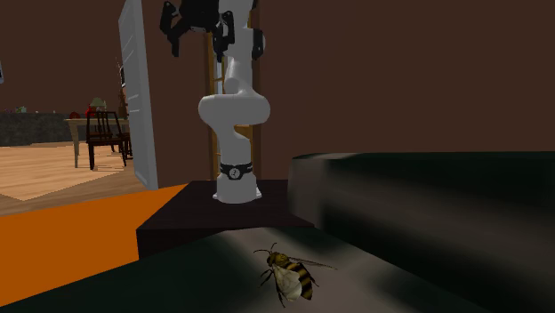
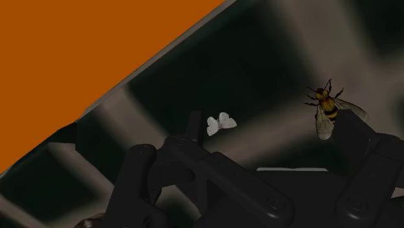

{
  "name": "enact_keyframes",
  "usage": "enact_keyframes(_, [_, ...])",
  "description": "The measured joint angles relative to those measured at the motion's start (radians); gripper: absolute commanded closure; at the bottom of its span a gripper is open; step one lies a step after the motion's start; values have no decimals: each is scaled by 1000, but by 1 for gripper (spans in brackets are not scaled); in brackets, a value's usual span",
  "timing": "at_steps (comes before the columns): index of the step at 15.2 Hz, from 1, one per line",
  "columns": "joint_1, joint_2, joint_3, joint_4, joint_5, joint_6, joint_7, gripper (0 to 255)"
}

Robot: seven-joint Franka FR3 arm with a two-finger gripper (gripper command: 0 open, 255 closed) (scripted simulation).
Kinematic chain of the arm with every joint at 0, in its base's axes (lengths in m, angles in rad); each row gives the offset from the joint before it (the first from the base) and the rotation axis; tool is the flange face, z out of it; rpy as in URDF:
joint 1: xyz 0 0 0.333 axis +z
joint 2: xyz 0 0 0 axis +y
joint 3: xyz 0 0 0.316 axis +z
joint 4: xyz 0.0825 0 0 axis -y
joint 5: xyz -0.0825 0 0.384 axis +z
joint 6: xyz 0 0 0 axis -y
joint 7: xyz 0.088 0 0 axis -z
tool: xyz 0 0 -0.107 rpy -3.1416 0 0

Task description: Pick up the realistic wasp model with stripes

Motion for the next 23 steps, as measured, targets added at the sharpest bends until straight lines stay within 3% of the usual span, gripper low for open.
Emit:
enact_keyframes(3, [7, 16, 0, -22, 8, 34, 0, 0])
enact_keyframes(9, [41, 122, 0, -124, 49, 221, -3, 0])
enact_keyframes(23, [141, 545, 7, -189, 180, 667, -72, 0])
